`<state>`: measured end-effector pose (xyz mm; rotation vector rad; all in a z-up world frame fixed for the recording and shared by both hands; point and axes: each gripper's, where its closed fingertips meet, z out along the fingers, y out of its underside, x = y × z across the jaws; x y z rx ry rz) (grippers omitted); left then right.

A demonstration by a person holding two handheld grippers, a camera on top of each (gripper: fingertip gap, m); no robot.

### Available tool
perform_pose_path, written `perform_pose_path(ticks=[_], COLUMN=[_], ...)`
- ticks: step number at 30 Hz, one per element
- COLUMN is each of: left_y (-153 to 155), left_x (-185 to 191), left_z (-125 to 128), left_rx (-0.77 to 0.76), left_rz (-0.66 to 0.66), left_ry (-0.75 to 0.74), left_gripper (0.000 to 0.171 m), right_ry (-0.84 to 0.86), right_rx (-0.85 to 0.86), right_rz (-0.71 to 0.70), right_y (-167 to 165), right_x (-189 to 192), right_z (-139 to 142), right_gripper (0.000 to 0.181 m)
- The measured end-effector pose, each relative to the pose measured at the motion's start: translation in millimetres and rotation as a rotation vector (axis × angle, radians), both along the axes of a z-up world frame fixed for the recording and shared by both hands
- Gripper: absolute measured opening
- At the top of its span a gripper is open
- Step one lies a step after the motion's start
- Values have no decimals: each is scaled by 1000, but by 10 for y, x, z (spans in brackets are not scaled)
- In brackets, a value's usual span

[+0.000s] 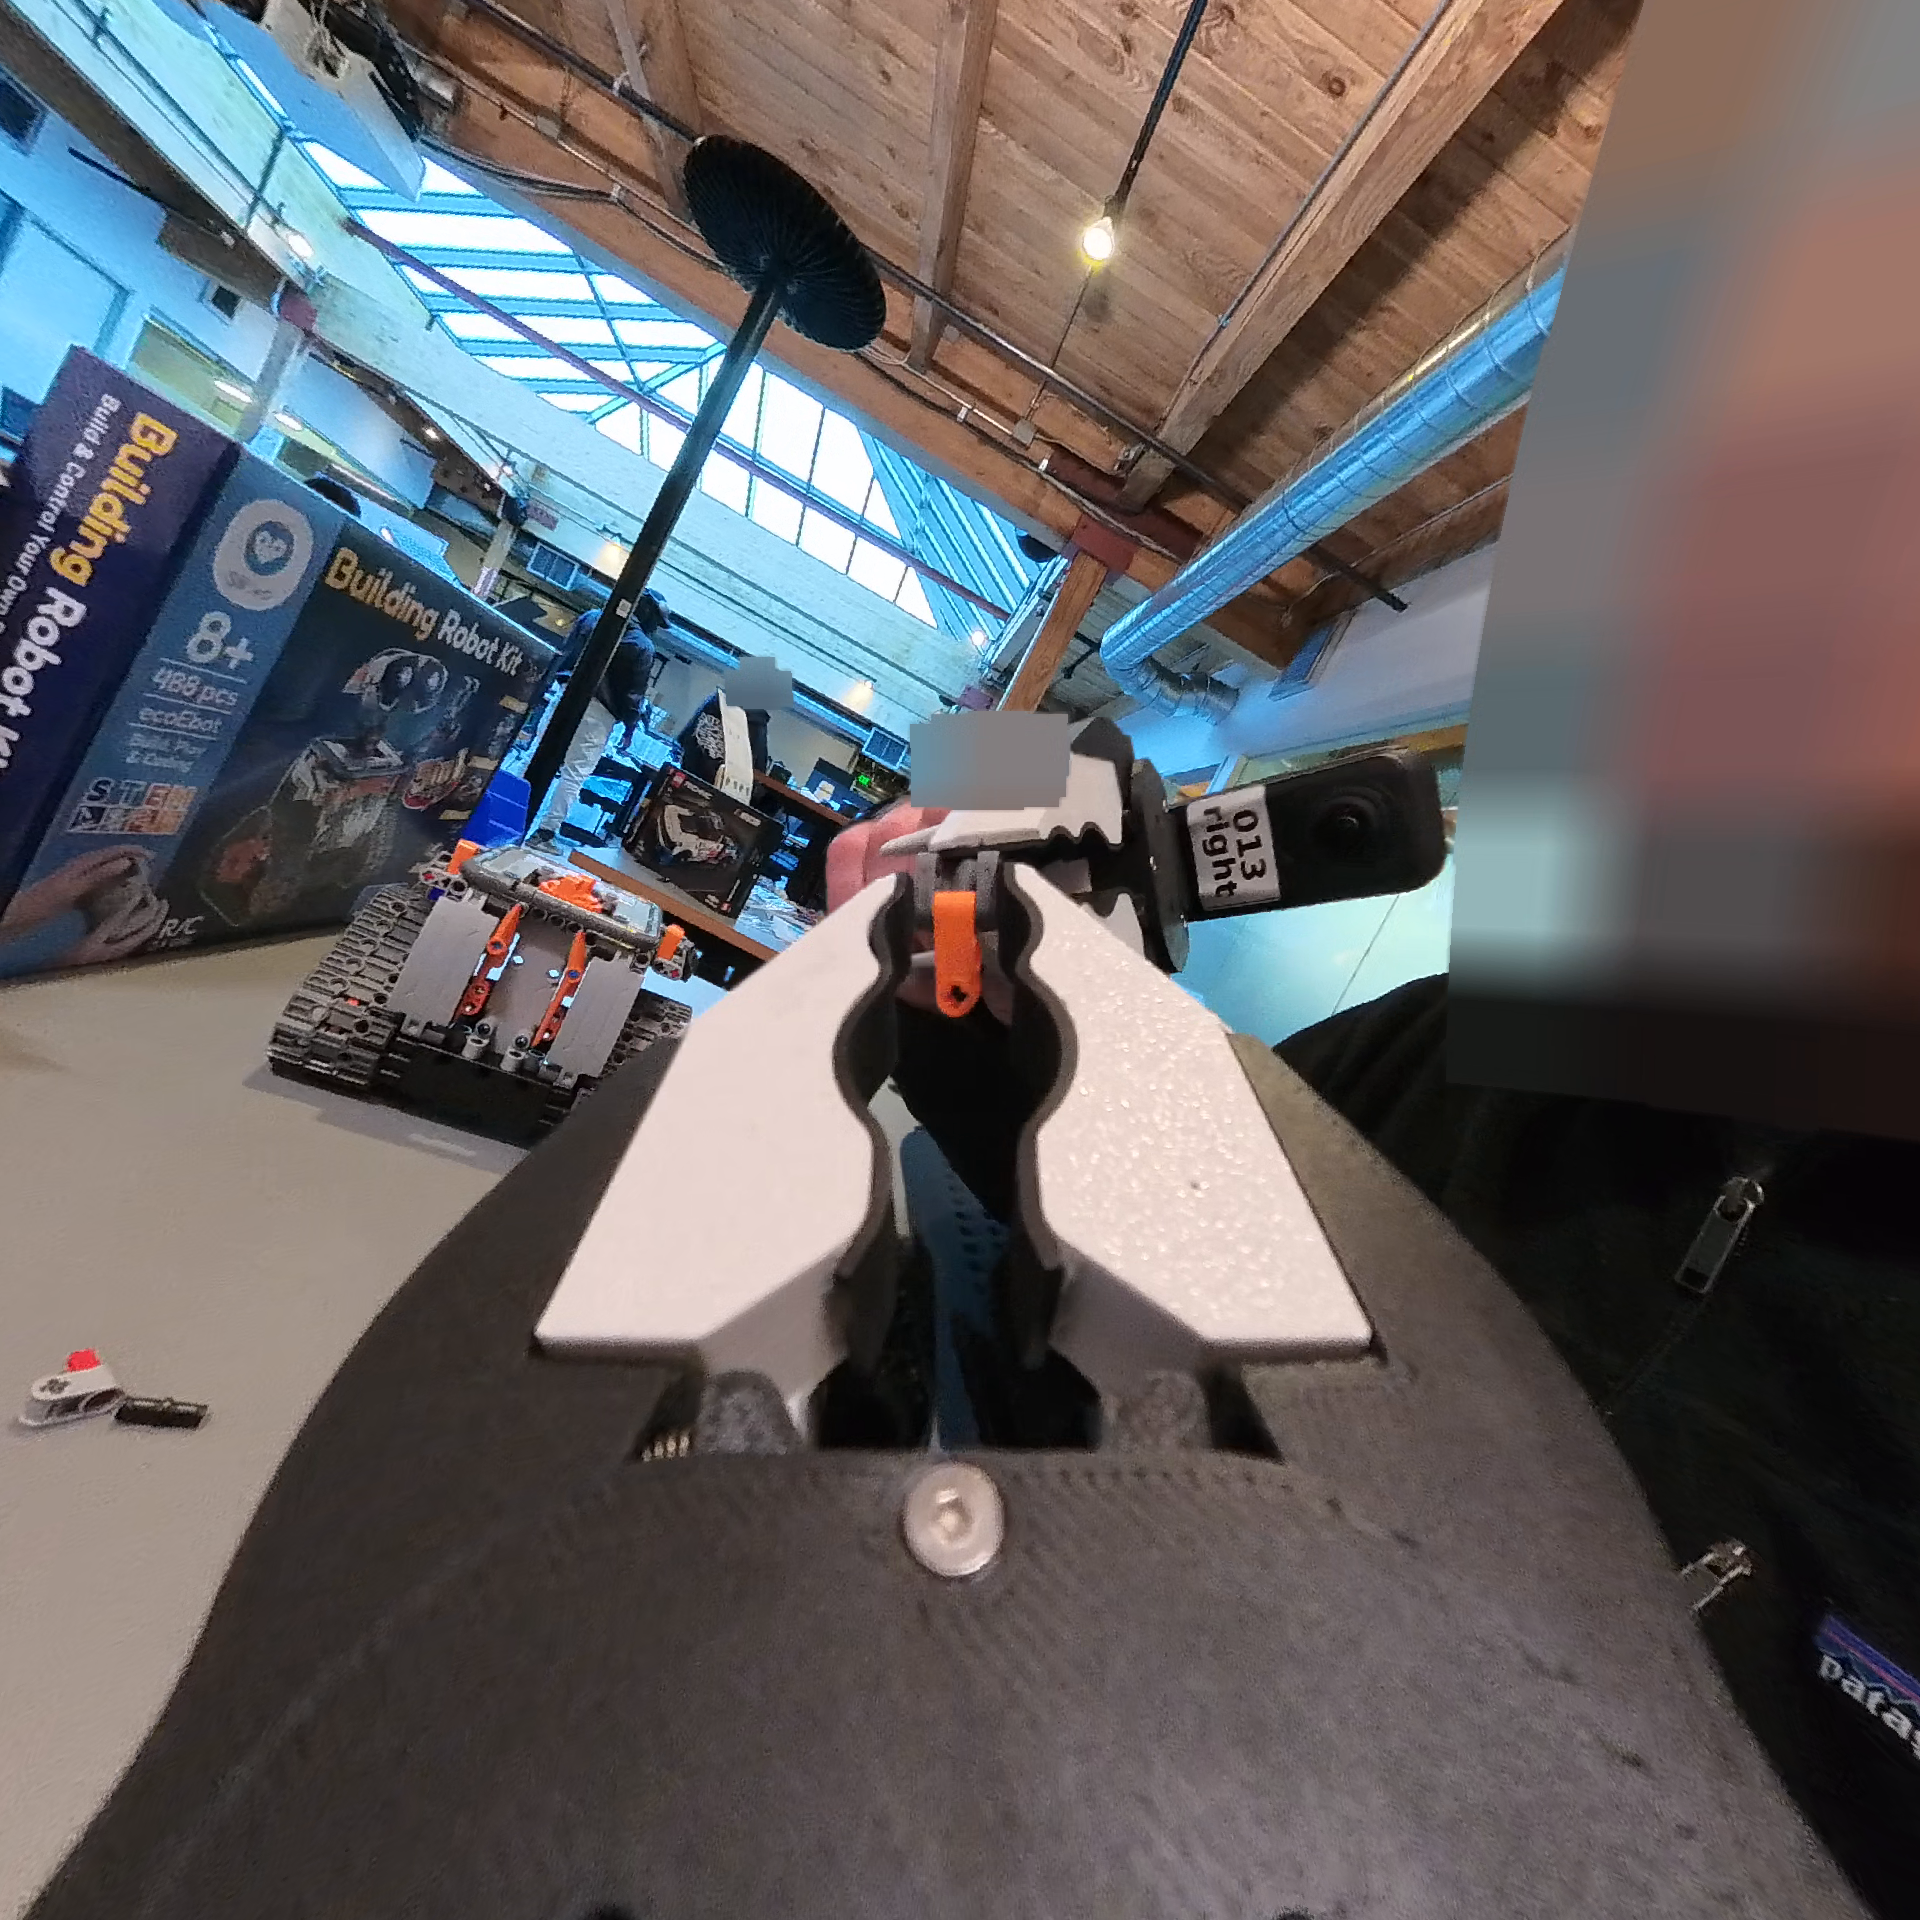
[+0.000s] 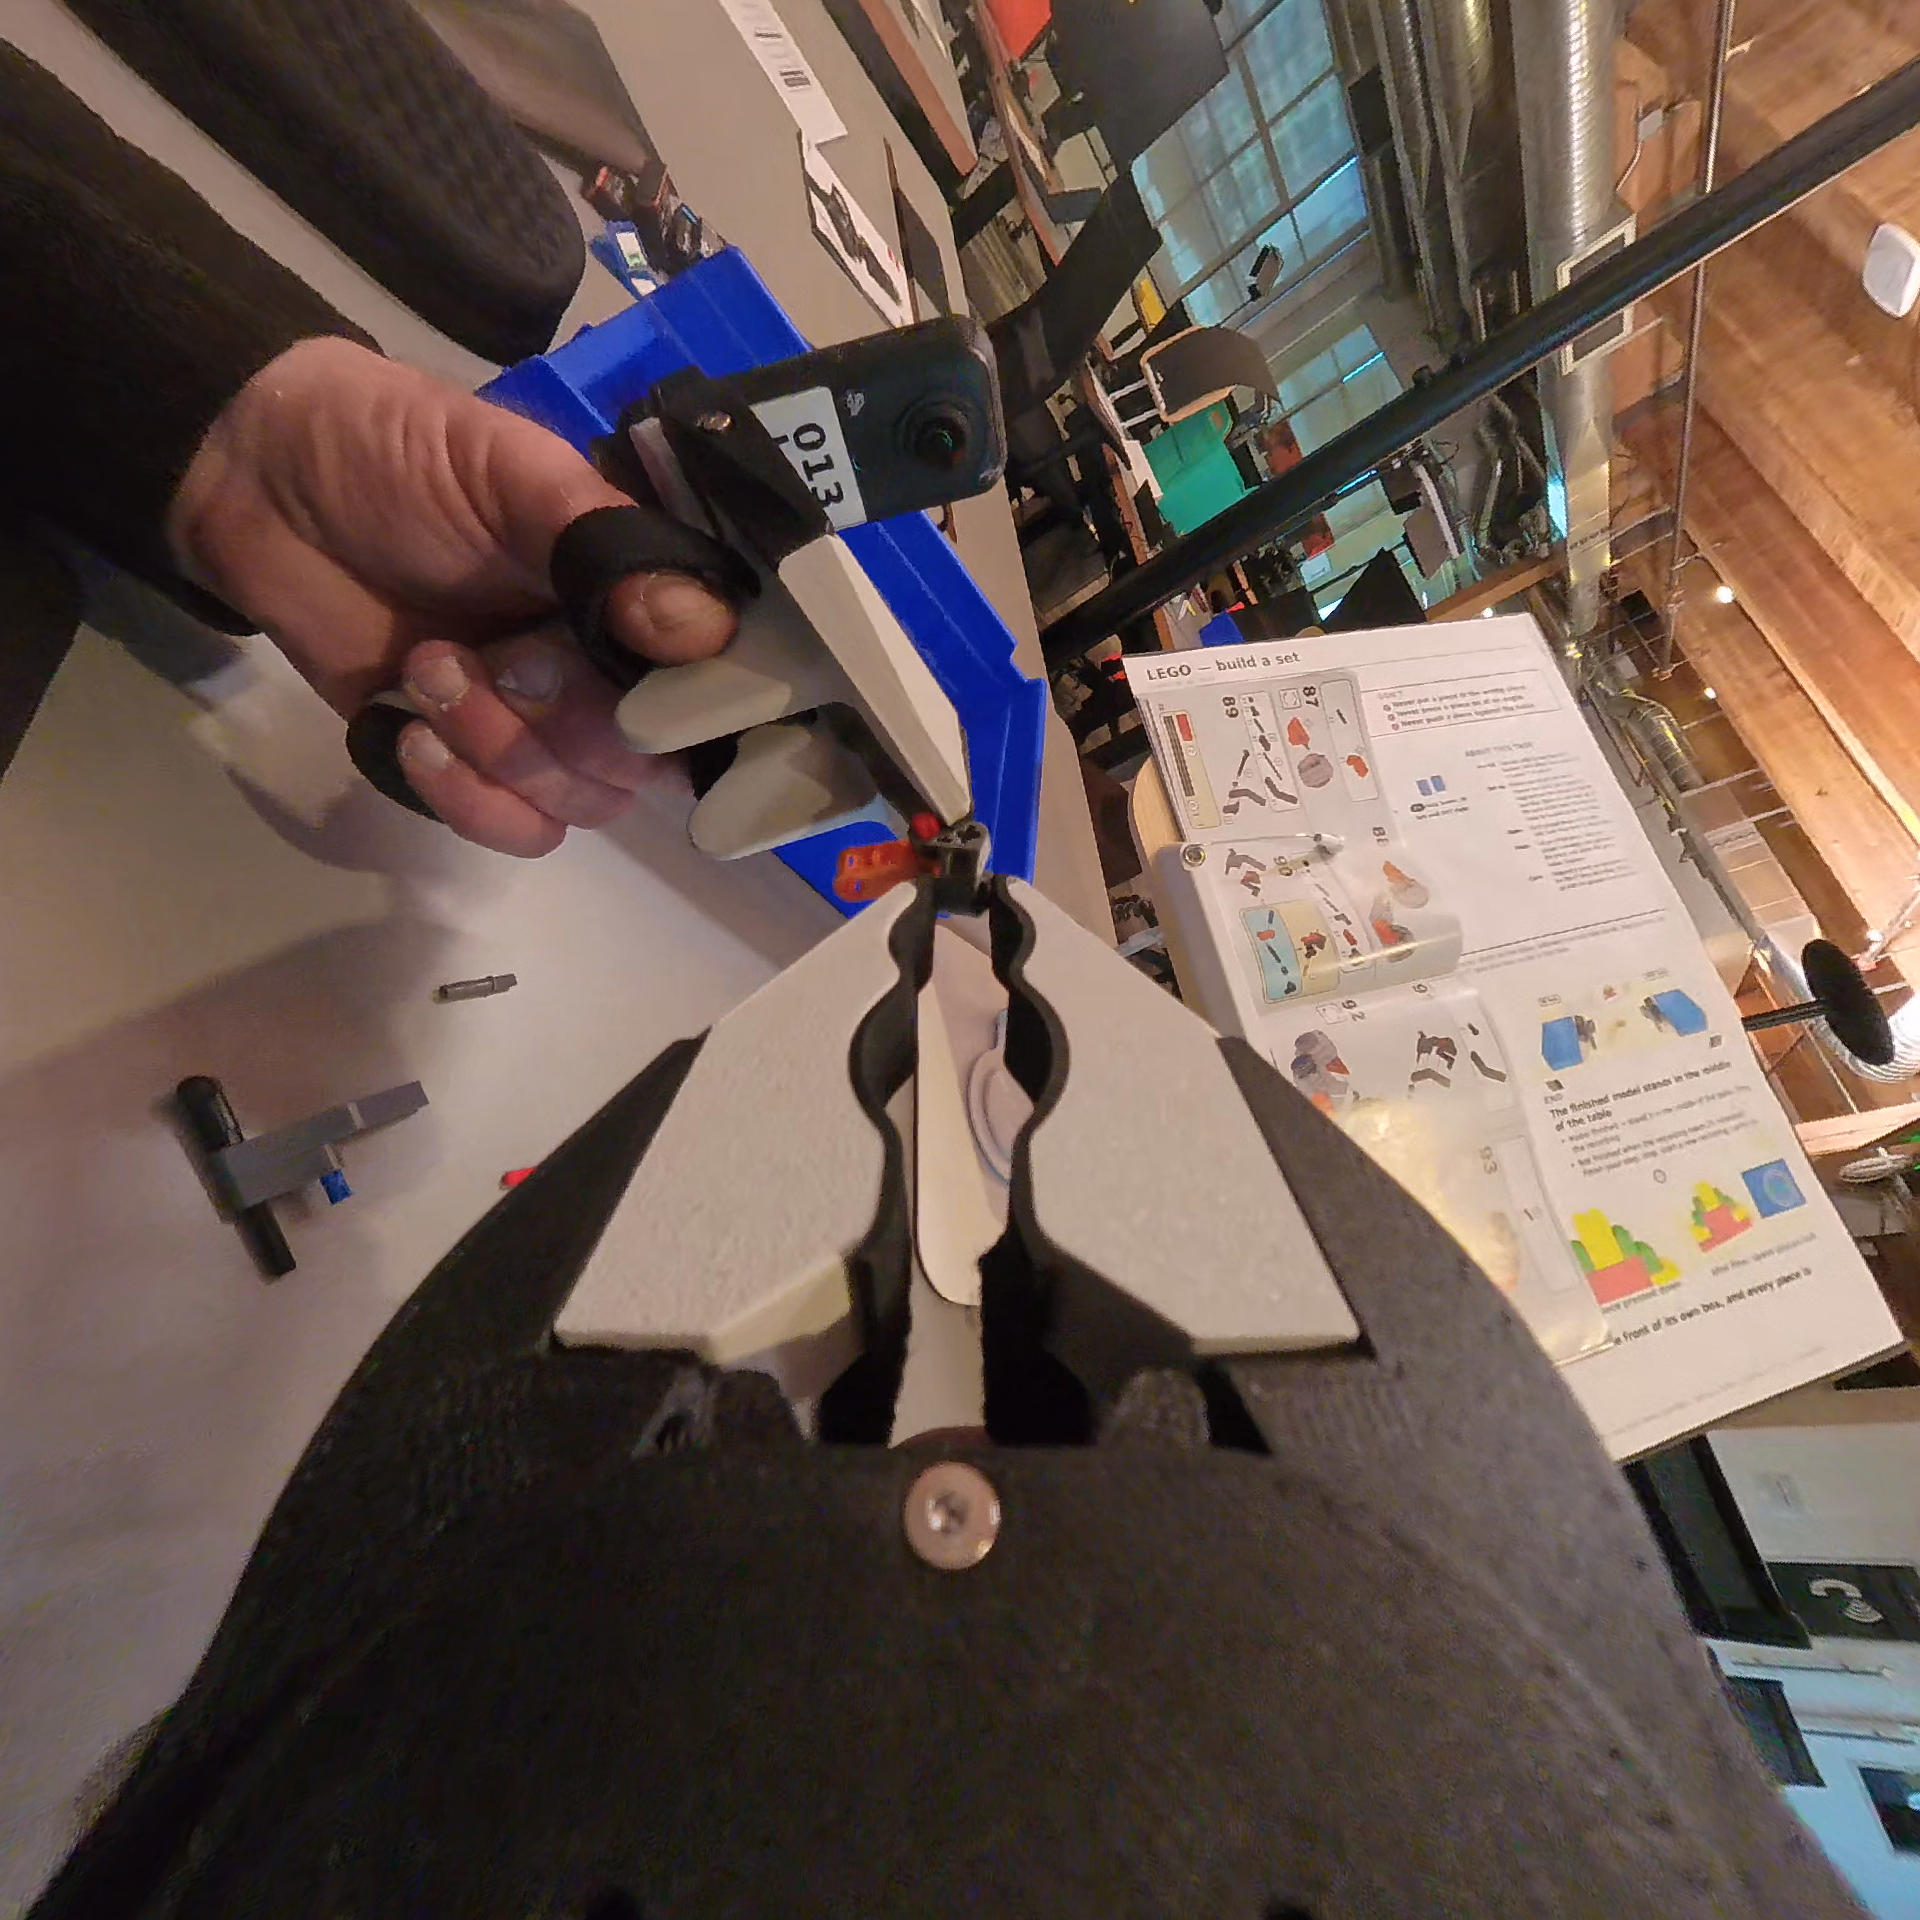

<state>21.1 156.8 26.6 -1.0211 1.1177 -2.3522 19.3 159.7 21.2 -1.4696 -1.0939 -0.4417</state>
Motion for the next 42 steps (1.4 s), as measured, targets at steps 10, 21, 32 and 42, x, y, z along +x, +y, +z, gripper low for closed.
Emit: perform_pose_path(ticks=[10, 21, 32, 42], left_y=[95, 94, 55, 19], left_x=[22, 149, 106, 58], left_z=[-86, -260, -397, -381], left_rx=[140, 415, 332, 206], left_rz=[145, 357, 261, 142], left_ry=[27, 89, 159, 147], left_gripper=[28, 19, 10, 8], right_ry=[79, 100, 37, -22], right_rx=[-89, -235, -328, -298], right_rz=[-59, -133, -128, -85], right_y=[92, 218, 185, 176], right_x=[116, 93, 88, 108], right_z=[52, -139, -248, -285], right_gripper=[5, 5, 6, 15])
